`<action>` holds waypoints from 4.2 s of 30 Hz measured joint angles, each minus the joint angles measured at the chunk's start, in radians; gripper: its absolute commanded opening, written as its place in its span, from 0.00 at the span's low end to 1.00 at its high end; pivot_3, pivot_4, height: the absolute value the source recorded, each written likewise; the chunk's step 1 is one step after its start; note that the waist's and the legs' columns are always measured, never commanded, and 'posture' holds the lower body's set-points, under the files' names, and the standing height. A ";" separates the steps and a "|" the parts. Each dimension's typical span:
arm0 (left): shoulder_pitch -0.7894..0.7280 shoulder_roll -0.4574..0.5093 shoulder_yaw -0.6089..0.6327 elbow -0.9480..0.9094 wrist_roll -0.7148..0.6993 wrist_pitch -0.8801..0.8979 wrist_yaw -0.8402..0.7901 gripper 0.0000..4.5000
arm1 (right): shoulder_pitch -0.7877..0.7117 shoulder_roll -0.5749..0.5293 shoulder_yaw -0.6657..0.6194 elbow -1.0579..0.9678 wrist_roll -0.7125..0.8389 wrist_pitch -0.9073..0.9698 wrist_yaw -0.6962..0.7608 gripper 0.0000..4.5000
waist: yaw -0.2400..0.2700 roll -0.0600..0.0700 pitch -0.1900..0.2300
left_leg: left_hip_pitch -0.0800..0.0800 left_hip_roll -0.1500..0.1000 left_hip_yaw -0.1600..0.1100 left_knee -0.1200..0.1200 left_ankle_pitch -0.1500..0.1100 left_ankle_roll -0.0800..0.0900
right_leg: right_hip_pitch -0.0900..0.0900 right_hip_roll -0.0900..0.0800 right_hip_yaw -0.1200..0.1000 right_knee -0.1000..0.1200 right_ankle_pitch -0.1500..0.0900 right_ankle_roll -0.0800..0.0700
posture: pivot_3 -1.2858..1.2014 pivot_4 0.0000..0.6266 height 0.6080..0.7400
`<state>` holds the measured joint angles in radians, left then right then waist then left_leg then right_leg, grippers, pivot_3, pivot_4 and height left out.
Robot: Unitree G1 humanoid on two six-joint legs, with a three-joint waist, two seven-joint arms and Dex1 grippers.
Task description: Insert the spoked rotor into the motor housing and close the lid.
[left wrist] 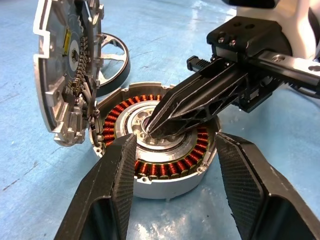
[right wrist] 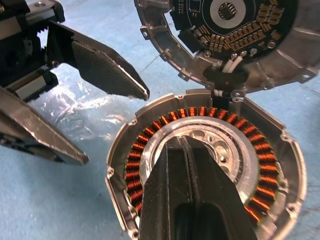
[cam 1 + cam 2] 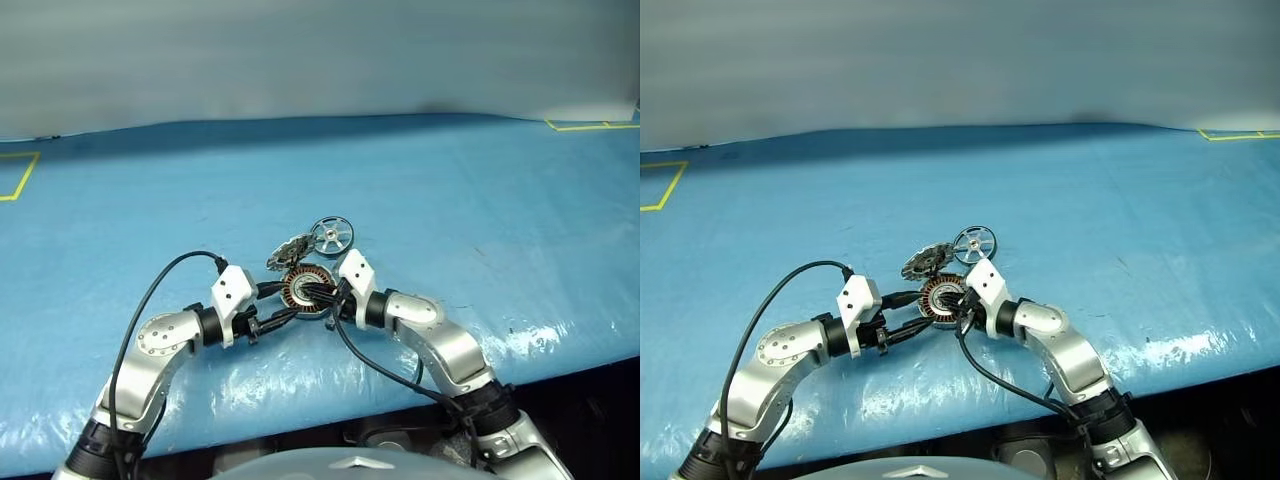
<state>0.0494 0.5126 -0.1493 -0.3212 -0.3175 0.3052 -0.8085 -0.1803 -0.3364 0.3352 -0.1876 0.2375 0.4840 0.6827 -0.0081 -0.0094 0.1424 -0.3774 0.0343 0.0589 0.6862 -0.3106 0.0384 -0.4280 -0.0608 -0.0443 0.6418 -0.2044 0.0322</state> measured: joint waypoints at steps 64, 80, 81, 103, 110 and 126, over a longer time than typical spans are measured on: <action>0.047 -0.063 -0.049 0.029 0.072 -0.078 0.087 0.59 | -0.730 -0.099 0.206 0.713 -0.544 -0.275 0.364 0.35 | -0.003 0.004 0.004 | -0.001 -0.003 0.001 0.004 0.000 0.000 | 0.000 -0.001 0.000 0.001 0.002 0.003 | 0.52 0.24 1.00; 0.056 -0.045 -0.016 0.002 0.001 -0.067 0.057 0.59 | -0.260 -0.145 -0.114 0.142 -0.405 0.051 0.181 0.35 | -0.001 0.004 0.004 | -0.001 -0.004 0.000 0.004 -0.001 0.002 | 0.000 -0.002 0.000 0.001 0.002 0.003 | 0.52 0.24 1.00; 0.053 -0.040 -0.016 0.002 -0.001 -0.068 0.050 0.59 | -0.209 -0.140 -0.145 0.099 -0.382 0.063 0.167 0.35 | 0.000 0.003 0.003 | -0.001 -0.004 0.000 0.004 -0.001 0.002 | 0.001 -0.001 0.000 0.001 0.002 0.003 | 0.52 0.24 1.00; 0.005 0.010 -0.004 0.042 -0.018 -0.046 -0.043 0.59 | 0.086 -0.018 -0.233 -0.264 0.156 0.157 0.128 0.35 | -0.004 0.004 0.004 | -0.001 -0.005 0.000 0.005 -0.001 0.002 | 0.000 0.000 0.002 0.001 0.001 0.002 | 0.52 0.24 1.00; 0.044 0.029 0.033 0.034 -0.019 -0.037 -0.031 0.59 | 0.034 -0.035 -0.186 -0.213 0.147 0.134 0.115 0.35 | -0.003 0.004 0.004 | -0.001 -0.004 0.000 0.005 -0.001 0.002 | 0.001 -0.001 0.002 0.001 0.001 0.001 | 0.52 0.24 1.00; 0.094 0.028 0.053 -0.036 -0.027 -0.030 -0.010 0.59 | -0.004 -0.084 -0.135 -0.128 0.121 0.113 0.117 0.35 | -0.001 0.003 0.004 | -0.001 -0.004 0.000 0.005 -0.001 0.003 | 0.001 -0.001 0.002 0.001 0.001 0.001 | 0.52 0.24 1.00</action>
<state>0.1435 0.5405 -0.0961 -0.3571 -0.3444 0.2756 -0.8183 -0.1842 -0.4207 0.1998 -0.3160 0.3581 0.5972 0.7993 -0.0093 -0.0059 0.1462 -0.3784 0.0300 0.0587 0.6911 -0.3118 0.0410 -0.4275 -0.0618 -0.0423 0.6426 -0.2030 0.0337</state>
